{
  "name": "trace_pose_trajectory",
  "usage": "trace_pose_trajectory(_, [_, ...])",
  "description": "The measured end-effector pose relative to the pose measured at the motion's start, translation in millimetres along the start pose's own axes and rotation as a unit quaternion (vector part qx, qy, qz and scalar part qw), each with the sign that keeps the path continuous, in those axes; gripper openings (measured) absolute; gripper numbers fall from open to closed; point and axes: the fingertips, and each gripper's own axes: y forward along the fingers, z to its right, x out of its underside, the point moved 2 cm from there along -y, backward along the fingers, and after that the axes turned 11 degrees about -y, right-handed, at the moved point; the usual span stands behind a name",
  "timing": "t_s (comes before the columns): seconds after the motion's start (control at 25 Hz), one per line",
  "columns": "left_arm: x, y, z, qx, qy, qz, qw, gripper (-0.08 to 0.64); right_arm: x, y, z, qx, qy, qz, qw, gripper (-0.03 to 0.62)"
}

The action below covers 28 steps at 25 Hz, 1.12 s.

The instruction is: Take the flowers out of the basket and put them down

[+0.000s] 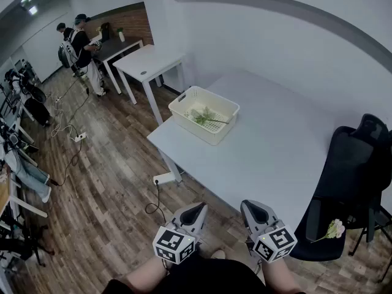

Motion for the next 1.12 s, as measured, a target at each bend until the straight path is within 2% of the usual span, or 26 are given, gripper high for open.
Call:
trace_pose_trajectory(0.6, [-1, 14, 3, 0.007, 0.004, -0.012, 0.9999, 0.006, 2, 1, 10, -0.004, 0.011, 0.008, 1.0, 0.02])
trace_pose_trajectory(1.12, [-8, 12, -5, -0.01, 0.002, -0.009, 0.9999, 0.006, -6, 14, 7, -0.02, 0.01, 0.015, 1.0, 0.02])
